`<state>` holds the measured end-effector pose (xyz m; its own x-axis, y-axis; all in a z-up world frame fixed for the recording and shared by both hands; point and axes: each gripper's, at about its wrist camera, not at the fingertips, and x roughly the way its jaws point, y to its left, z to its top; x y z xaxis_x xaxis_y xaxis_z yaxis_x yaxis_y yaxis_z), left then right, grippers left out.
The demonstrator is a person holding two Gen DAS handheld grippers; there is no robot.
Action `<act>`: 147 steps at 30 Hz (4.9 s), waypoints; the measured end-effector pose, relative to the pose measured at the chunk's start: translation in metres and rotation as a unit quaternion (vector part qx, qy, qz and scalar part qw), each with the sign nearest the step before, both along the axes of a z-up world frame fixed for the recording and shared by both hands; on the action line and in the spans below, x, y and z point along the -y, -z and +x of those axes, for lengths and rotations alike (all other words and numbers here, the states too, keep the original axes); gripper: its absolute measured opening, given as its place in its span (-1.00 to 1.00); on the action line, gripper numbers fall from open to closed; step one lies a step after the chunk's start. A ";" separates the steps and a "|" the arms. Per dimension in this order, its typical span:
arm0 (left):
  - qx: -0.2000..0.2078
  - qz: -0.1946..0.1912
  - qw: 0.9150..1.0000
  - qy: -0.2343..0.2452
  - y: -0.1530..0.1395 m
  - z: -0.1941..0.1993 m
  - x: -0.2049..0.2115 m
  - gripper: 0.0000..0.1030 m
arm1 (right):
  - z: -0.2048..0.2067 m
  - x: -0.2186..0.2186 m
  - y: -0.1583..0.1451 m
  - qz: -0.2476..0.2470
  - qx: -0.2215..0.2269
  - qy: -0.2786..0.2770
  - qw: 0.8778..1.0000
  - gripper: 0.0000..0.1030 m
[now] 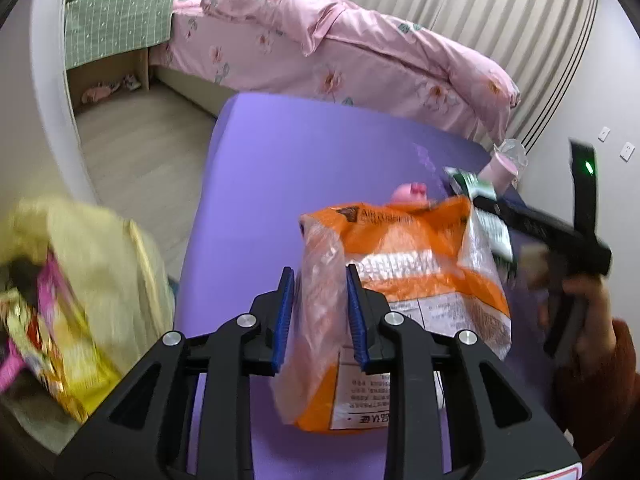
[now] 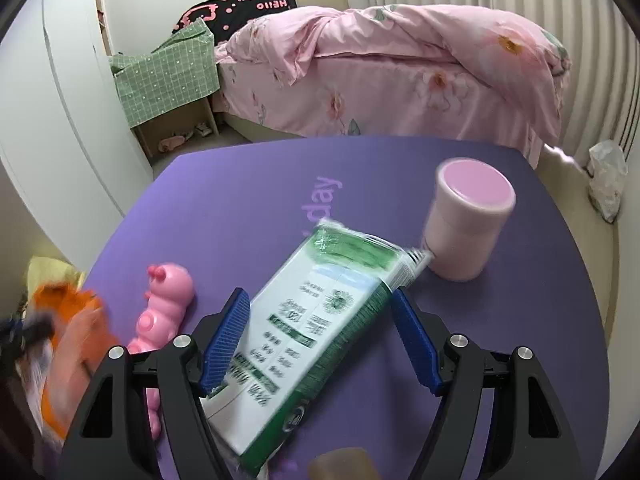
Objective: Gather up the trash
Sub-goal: 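Grasp the orange bread bag with the left tool while the right tool grasps the milk carton, then carry the orange bag to the yellow bag and release it with the left tool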
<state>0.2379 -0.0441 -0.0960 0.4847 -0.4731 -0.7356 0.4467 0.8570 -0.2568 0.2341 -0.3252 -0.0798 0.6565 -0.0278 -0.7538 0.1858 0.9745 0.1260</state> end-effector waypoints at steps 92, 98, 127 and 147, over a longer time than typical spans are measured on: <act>0.048 -0.031 0.998 -0.013 -0.038 -0.038 -0.027 -0.58 | -0.103 -0.016 -0.112 0.026 0.135 -0.064 0.988 0.06; 0.126 -0.011 0.988 -0.085 -0.084 -0.053 -0.086 -0.58 | -0.105 -0.043 -0.137 0.026 0.168 -0.098 0.981 0.06; 0.066 0.092 0.958 -0.262 -0.010 -0.008 -0.234 -0.58 | -0.069 -0.135 -0.149 0.007 0.164 -0.185 0.969 0.06; 0.034 0.049 0.967 -0.249 0.006 -0.004 -0.243 -0.17 | -0.048 -0.148 -0.132 0.010 0.148 -0.198 0.969 0.06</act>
<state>0.2337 0.1990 -0.1020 0.6829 -0.0986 -0.7238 -0.0153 0.9887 -0.1492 0.1863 -0.1770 0.0525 0.8001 0.2825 -0.5291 -0.2484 0.9590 0.1362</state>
